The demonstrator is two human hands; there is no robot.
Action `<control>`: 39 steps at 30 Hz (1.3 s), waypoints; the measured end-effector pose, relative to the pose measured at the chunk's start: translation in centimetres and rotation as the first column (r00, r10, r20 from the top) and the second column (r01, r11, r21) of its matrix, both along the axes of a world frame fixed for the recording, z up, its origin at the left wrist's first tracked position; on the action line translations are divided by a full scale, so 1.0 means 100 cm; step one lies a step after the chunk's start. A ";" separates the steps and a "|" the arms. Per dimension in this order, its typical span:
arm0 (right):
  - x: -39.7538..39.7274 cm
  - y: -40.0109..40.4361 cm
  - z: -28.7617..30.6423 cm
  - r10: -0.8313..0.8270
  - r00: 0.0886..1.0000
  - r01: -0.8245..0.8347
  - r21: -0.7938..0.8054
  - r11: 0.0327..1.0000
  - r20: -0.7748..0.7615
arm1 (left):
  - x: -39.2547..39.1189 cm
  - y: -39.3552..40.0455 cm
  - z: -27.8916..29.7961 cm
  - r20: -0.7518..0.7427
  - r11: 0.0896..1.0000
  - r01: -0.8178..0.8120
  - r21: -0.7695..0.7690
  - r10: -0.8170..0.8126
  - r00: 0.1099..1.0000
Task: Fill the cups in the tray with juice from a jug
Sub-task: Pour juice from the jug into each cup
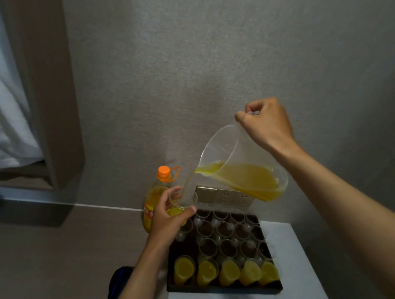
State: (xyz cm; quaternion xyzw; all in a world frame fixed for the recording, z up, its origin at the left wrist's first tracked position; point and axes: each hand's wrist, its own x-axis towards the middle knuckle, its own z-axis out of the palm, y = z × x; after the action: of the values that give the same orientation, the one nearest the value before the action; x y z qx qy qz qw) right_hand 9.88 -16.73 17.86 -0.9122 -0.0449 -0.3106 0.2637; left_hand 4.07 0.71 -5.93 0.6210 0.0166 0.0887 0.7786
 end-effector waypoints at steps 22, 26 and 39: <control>-0.001 0.004 0.004 0.024 1.000 -0.024 0.002 1.000 0.005 | 0.002 0.001 -0.003 0.007 1.000 -0.016 0.000 0.016 1.000; 0.002 0.004 0.003 0.017 1.000 -0.017 -0.001 1.000 0.002 | 0.004 0.000 -0.004 0.013 1.000 -0.019 -0.002 0.019 1.000; 0.006 0.008 -0.003 0.013 1.000 -0.013 -0.027 1.000 -0.016 | 0.006 0.004 -0.002 0.047 1.000 -0.025 0.008 0.024 0.999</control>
State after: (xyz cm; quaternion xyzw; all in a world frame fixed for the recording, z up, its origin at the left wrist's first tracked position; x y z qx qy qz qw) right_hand 10.43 -15.94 17.55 -0.9178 -0.0531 -0.3009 0.2535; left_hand 4.64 1.11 -6.09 0.6218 0.0057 0.1127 0.7750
